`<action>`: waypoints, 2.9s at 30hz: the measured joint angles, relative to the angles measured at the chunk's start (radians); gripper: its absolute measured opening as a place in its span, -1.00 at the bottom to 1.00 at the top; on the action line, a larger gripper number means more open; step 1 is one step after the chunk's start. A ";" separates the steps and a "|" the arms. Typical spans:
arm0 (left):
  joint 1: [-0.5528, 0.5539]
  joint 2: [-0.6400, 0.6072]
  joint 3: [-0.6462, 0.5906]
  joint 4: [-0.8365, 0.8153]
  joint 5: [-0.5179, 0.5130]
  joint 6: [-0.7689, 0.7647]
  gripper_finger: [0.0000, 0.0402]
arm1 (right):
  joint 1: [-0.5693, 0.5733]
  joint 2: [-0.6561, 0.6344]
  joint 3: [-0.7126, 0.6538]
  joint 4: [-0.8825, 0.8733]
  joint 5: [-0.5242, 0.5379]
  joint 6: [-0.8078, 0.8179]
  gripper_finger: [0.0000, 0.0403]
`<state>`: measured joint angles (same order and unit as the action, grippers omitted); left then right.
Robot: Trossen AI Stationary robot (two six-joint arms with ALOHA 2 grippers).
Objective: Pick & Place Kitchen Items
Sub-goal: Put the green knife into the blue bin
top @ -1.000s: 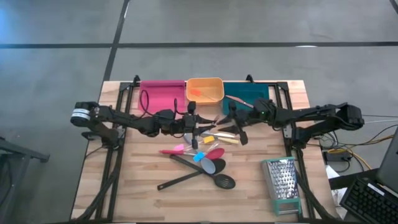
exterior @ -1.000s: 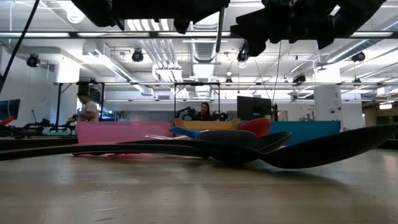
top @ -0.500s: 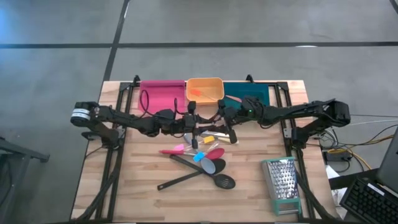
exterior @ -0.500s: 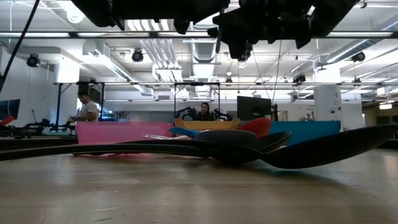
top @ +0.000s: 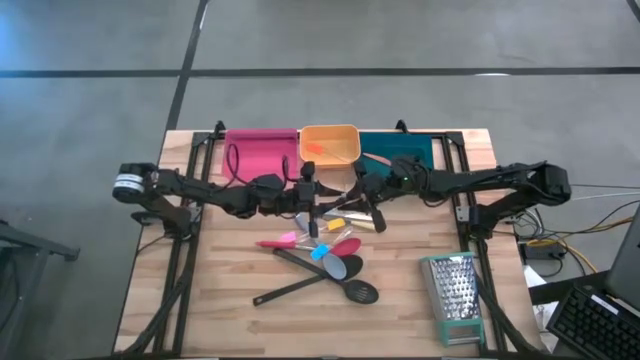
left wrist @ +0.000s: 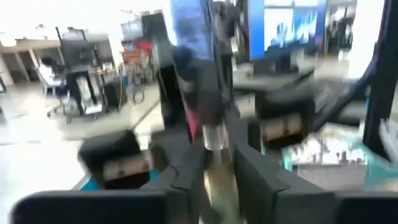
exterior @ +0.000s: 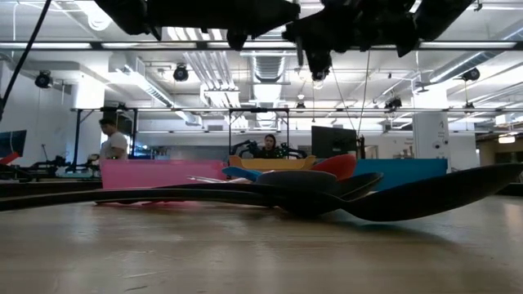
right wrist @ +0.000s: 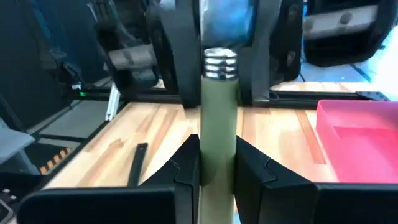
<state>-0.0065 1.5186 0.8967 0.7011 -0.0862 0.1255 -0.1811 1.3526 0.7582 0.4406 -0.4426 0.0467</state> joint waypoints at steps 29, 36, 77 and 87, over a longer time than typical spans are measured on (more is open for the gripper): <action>-0.026 -0.156 -0.049 -0.447 -0.388 -0.087 -0.06 | -0.311 -0.117 0.255 -1.081 0.654 -0.267 -0.76; -0.076 -0.308 -0.145 -0.454 -0.437 -0.092 -0.07 | -0.399 -0.028 0.267 -1.186 0.653 -0.302 -0.76; -0.090 -0.740 -0.446 -0.387 -0.428 -0.213 -0.07 | -0.626 0.367 0.267 -1.354 0.541 -0.338 -0.90; -0.090 -0.740 -0.446 -0.387 -0.427 -0.213 -0.07 | -0.625 0.411 0.269 -1.351 0.550 -0.336 -0.90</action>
<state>-0.0963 0.7788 0.4507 0.3138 -0.5137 -0.0871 -0.8059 1.7640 1.0267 -0.9100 0.1073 -0.2890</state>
